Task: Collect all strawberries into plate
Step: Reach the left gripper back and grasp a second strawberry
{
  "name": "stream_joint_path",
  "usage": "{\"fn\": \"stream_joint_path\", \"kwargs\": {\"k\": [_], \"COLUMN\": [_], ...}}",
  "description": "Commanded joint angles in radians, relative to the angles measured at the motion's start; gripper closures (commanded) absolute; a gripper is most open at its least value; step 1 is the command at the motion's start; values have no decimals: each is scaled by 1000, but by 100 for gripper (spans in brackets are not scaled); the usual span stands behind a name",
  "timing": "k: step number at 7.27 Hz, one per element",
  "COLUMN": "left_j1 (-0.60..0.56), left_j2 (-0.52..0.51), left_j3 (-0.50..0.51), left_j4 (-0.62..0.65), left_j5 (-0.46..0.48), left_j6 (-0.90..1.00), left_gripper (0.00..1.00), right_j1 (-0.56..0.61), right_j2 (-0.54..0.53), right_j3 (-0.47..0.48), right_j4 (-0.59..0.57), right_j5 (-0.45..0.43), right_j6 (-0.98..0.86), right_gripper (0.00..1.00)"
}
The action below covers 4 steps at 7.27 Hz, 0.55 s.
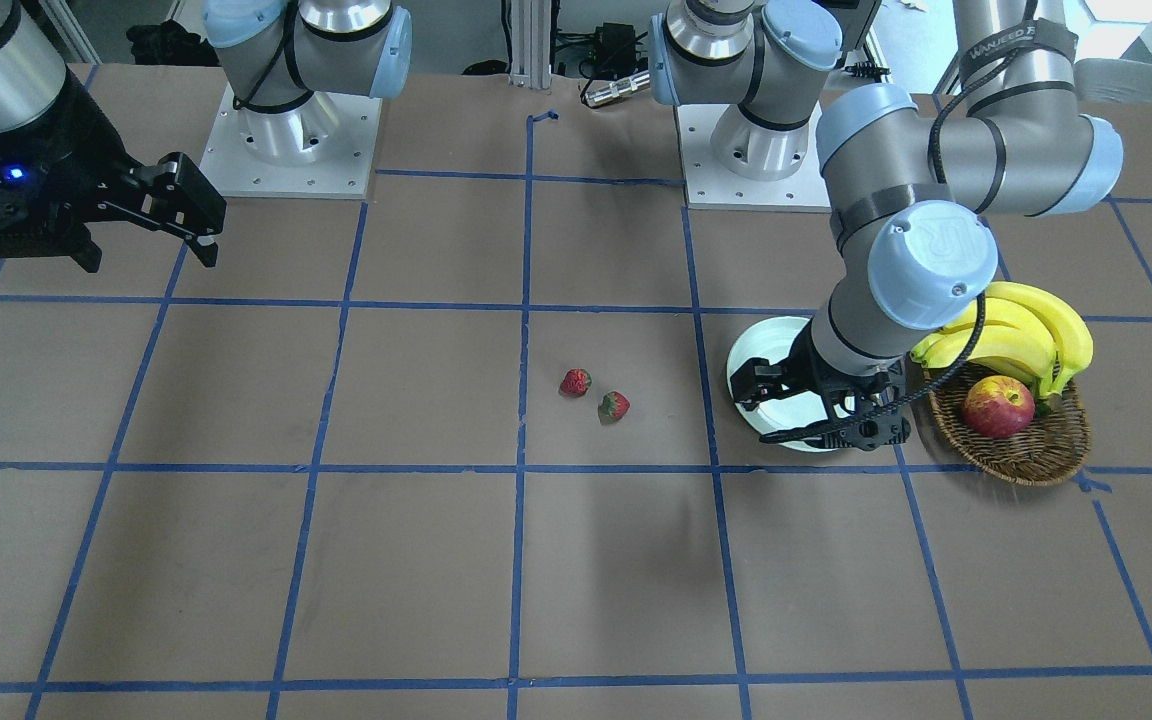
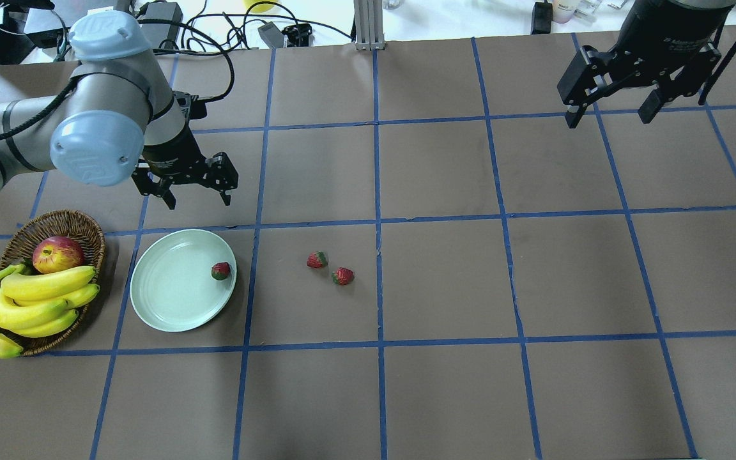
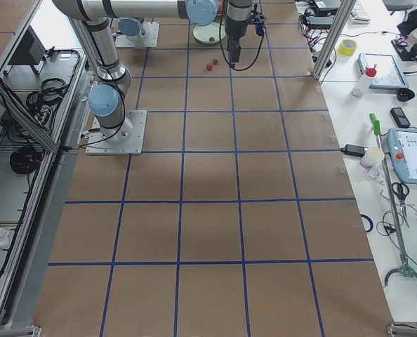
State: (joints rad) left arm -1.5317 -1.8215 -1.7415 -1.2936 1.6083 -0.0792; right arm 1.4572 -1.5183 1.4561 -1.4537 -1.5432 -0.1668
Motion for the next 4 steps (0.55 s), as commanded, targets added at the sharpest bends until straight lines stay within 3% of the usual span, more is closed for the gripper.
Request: {"fn": "stream_joint_path", "kwargs": {"k": [1,2,4], "left_j1": [-117,-149,-159], "left_j2": [-27,-36,-64], "left_j3": [-9,-22,-97], "left_j4": [19,25,177], "left_j5": [-14,-21,-213], "left_j6": [-267,-318,-367], "left_gripper": [0,0,0], "right_j1": [0,0,0], "right_j2": [0,0,1], "right_j3": [0,0,1], "right_j4": [-1,-1,1], "right_j5": [0,0,0], "right_j6": [1,1,0], "right_gripper": [0,0,0]}}
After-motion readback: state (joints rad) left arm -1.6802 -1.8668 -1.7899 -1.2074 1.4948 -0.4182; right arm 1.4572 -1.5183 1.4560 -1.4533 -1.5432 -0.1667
